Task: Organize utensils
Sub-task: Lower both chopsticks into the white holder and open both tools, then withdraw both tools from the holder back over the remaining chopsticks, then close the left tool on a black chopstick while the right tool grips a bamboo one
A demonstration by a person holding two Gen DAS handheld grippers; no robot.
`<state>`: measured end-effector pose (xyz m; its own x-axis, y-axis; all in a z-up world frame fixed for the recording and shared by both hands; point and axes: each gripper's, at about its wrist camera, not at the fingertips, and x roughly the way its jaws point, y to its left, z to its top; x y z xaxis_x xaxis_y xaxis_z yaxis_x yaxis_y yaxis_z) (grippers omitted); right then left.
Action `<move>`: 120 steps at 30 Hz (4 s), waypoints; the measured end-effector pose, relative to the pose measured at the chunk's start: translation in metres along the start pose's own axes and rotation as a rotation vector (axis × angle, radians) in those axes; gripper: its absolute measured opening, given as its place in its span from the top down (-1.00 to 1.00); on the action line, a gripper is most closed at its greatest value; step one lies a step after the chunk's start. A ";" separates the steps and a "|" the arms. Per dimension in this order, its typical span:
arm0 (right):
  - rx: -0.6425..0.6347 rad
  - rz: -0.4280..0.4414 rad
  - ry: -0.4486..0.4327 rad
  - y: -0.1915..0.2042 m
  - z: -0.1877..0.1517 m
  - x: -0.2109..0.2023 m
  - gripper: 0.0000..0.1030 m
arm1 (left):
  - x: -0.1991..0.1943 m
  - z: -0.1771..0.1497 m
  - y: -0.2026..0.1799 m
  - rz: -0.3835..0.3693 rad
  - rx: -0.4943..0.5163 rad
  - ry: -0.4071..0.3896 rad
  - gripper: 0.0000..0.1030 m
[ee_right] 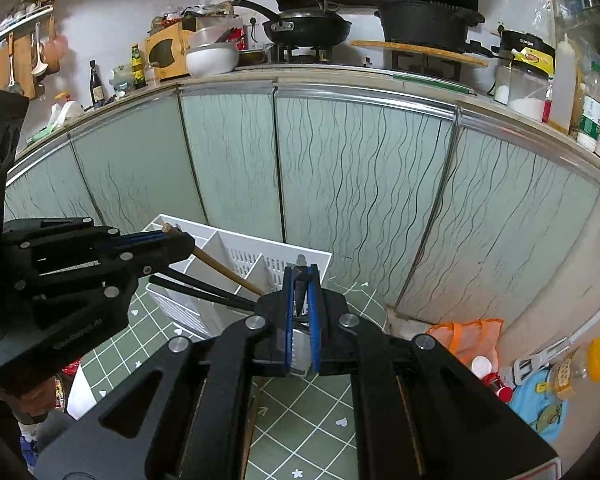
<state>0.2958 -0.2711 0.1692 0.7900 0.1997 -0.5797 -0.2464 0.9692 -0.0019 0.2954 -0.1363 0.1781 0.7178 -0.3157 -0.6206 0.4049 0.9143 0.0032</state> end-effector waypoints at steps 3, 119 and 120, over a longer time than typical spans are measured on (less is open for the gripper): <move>0.000 -0.004 0.011 -0.001 -0.003 0.006 0.88 | 0.006 -0.004 0.000 0.000 0.002 0.009 0.85; 0.111 -0.038 0.245 0.068 -0.307 0.003 0.88 | -0.042 -0.334 -0.013 0.313 -0.176 0.164 0.85; 0.111 -0.040 0.244 0.068 -0.307 0.002 0.88 | -0.043 -0.334 -0.012 0.303 -0.188 0.163 0.85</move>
<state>0.1089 -0.2495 -0.0820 0.6358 0.1337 -0.7602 -0.1444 0.9881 0.0530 0.0705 -0.0488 -0.0574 0.6836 0.0059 -0.7298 0.0672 0.9952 0.0710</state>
